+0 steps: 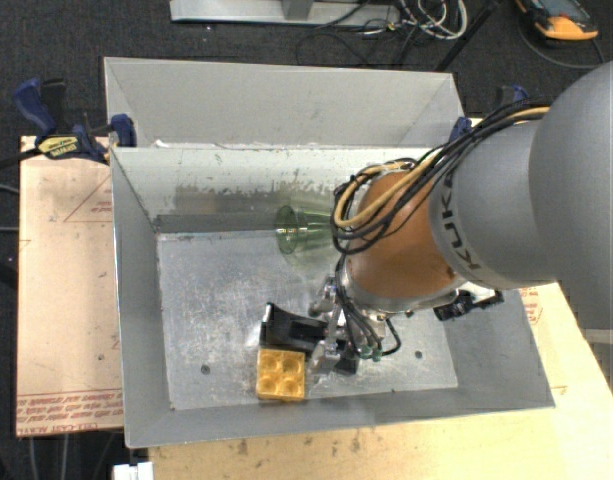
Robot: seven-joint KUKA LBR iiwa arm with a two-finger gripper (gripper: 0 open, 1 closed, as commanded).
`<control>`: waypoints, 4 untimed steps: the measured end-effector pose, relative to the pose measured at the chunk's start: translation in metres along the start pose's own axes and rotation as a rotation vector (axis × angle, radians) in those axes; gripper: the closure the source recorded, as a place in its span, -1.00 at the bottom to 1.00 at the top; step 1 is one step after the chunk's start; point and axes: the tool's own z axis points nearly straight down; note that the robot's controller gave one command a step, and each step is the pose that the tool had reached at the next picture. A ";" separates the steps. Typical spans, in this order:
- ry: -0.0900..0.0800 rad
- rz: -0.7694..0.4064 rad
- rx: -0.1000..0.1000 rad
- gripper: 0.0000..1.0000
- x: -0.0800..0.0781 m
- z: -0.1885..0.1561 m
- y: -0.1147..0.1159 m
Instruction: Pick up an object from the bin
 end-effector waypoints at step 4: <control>0.002 0.169 -0.003 1.00 -0.006 0.025 0.014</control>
Offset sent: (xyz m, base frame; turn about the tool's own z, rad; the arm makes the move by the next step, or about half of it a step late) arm 0.0002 0.0157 -0.0286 0.1593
